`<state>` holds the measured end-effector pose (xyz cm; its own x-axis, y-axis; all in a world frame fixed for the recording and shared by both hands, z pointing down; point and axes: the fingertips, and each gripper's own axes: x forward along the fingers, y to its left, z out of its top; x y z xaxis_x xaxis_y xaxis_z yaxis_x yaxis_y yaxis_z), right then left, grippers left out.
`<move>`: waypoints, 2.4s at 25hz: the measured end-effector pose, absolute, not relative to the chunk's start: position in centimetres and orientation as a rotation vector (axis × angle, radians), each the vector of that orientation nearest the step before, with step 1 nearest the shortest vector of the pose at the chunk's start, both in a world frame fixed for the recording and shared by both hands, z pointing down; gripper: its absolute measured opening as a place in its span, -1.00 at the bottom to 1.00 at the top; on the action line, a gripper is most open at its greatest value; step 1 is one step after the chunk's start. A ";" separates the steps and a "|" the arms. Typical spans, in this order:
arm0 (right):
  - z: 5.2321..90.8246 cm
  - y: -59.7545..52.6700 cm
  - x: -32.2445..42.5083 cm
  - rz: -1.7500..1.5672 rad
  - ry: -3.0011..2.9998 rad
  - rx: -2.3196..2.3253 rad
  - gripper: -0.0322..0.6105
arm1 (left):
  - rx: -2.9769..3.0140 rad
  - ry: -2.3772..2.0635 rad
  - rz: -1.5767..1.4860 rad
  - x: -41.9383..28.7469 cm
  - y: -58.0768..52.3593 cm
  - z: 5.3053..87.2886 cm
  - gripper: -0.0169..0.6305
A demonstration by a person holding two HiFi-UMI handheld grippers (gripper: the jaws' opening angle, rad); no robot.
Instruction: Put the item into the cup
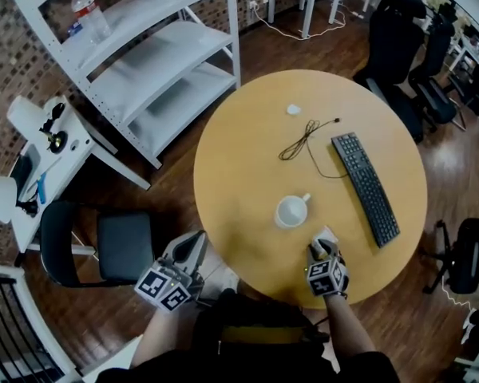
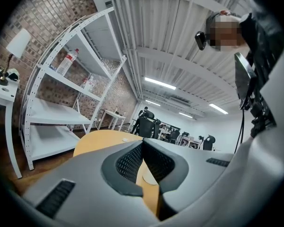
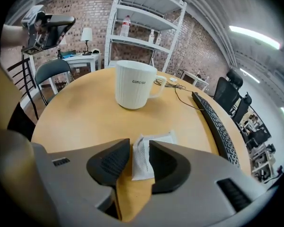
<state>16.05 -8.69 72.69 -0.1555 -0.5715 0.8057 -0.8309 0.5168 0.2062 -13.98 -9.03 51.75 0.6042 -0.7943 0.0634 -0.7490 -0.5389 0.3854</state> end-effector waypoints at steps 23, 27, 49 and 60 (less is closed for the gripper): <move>66.1 -9.8 18.1 0.474 -1.940 1.344 -0.92 | 2.514 -1.154 -0.166 -12.1 -10.7 50.8 -0.97; 61.2 -11.2 19.3 0.600 -2.074 1.500 -0.92 | 2.558 -1.115 -0.188 -11.1 -11.5 49.5 -0.97; 50.6 -18.8 10.3 0.436 -2.455 1.296 -0.92 | 2.517 -1.354 -0.332 -15.4 -11.7 47.1 -0.97; 54.5 -18.1 8.6 0.560 -2.373 1.212 -0.91 | 2.441 -1.416 -0.334 -17.8 -10.6 48.0 -0.97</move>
<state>8.64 -18.13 54.51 -0.5345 -0.6589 0.5294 -0.8260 0.5399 -0.1620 -17.76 -10.56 47.96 0.4874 -0.8717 -0.0501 -0.8022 -0.4697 0.3686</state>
